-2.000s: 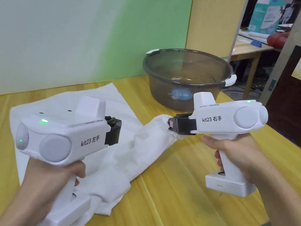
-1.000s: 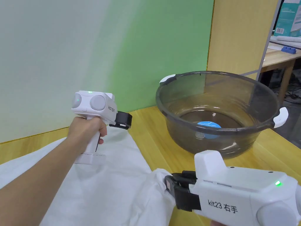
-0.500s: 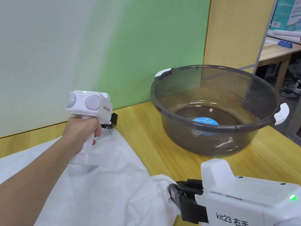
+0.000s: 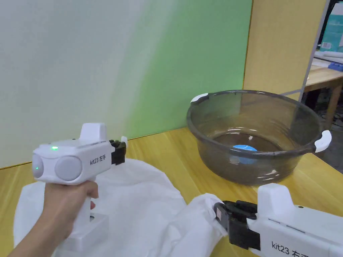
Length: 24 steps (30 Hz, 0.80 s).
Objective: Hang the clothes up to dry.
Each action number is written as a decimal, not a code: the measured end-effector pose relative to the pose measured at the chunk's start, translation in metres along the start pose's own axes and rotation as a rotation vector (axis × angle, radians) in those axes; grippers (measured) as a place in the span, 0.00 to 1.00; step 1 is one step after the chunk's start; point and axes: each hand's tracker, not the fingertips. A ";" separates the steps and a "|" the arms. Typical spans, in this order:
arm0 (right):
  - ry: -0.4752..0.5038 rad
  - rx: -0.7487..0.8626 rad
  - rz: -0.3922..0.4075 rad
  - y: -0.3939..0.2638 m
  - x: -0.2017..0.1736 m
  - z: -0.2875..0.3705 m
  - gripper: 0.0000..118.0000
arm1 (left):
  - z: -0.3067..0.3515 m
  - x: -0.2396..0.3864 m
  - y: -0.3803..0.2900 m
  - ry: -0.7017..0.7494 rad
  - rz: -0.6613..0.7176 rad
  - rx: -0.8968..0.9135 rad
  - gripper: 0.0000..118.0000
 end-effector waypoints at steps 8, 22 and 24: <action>-0.006 0.194 0.076 0.014 -0.032 0.038 0.12 | 0.186 0.003 -0.048 0.168 0.050 0.256 0.00; -0.028 0.547 0.220 0.153 -0.082 0.116 0.09 | 0.348 0.012 0.059 0.465 -0.027 0.578 0.00; -0.012 0.573 0.258 0.192 -0.092 0.133 0.09 | 0.363 0.018 0.090 0.552 -0.087 0.647 0.00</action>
